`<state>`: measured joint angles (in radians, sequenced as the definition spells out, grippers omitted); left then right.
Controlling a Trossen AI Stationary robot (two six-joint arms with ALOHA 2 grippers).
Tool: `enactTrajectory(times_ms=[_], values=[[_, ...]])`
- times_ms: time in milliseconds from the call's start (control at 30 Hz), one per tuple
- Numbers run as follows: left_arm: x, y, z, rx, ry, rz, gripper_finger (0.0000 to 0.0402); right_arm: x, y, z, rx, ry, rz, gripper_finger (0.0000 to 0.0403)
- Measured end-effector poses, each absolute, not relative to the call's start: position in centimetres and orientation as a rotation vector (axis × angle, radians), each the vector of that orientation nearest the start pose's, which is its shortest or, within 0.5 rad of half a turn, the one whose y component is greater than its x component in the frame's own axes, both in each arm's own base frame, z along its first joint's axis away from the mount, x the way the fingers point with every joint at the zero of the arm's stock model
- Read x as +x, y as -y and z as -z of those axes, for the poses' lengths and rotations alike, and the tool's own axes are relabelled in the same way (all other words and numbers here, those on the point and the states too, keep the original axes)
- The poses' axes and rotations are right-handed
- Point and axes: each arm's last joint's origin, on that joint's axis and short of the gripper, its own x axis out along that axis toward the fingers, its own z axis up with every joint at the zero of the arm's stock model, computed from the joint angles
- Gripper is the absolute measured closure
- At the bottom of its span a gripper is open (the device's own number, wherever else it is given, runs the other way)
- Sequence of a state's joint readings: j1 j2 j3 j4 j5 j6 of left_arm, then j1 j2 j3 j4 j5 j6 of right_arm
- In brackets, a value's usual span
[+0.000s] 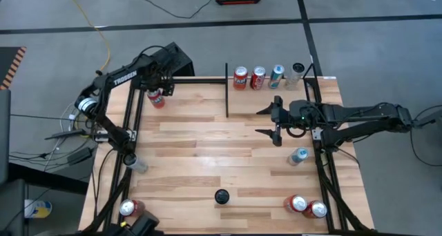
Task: Place canned beverage on shelf
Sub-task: Put the top orange soda can on the shelf aligned with the other orange soda can
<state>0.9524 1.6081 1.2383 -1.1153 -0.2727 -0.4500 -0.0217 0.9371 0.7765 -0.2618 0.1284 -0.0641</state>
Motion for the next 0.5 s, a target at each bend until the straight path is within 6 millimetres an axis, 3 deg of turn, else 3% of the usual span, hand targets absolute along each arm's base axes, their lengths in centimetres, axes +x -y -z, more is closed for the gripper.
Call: enactTrajectory(times_ms=[300,500], values=[[16.37,-24.28,-23.52,-0.832,-1.254,-1.299,0.005,20.3,0.82,-29.68,-0.082,-0.426,0.136,0.0058],[16.36,-24.25,-23.56,-0.822,-1.264,-1.285,0.0099,20.33,0.82,-29.75,-0.082,-0.418,0.136,0.0058]])
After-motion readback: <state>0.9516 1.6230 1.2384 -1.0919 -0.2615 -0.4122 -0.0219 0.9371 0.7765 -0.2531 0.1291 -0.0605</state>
